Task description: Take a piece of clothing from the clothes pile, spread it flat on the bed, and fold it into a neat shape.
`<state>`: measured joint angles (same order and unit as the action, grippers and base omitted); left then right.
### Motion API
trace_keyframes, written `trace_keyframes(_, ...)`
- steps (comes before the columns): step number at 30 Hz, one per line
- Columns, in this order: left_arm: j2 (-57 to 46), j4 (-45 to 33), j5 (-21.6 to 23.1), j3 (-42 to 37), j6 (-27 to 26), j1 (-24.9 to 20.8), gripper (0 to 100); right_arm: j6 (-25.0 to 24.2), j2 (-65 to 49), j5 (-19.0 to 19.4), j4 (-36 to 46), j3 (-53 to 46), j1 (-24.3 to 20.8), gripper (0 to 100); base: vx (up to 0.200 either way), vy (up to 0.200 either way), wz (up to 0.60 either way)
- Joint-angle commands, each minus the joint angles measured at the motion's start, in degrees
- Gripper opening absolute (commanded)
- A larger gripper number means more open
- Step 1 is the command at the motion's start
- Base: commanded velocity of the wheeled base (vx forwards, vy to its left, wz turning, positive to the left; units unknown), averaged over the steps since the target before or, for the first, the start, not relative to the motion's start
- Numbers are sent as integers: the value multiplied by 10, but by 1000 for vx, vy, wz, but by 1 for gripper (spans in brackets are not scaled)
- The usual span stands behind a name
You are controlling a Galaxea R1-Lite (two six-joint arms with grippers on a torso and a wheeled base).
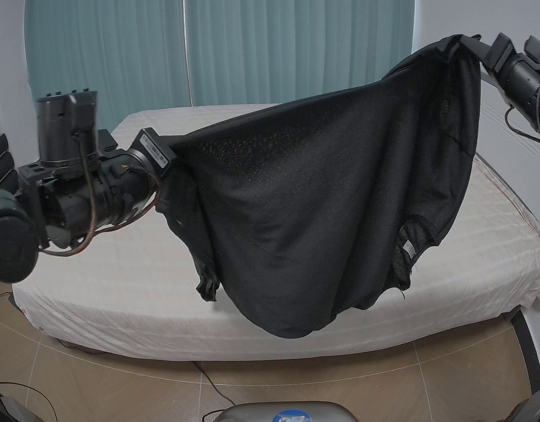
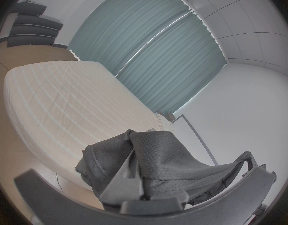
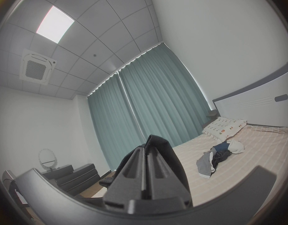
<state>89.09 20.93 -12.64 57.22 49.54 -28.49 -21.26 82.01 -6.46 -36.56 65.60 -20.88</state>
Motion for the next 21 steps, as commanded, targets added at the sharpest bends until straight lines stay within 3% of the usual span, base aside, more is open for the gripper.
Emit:
trace_keyframes(1, 115, -5, 3, 66, 31, 31, 0, -1, 108, -4, 3, 54, 26, 0, 200, 0, 0)
trace_keyframes(7, 173, -1, 21, 101, 41, 48, 0, -11, 182, -4, -33, 73, 30, 0, 200, 0, 0)
trace_keyframes(8, 193, 1, 29, 110, 41, 52, 0, -10, 214, -6, -74, 74, 31, 0, 200, 0, 0)
trace_keyframes(13, 245, 1, 31, 138, 41, 57, 0, -4, 279, -30, -132, 84, 35, 0, 200, 0, 0)
trace_keyframes(21, 312, 2, 31, 194, 41, 73, 0, -4, 364, -33, -189, 103, 41, 0, 200, 0, 0)
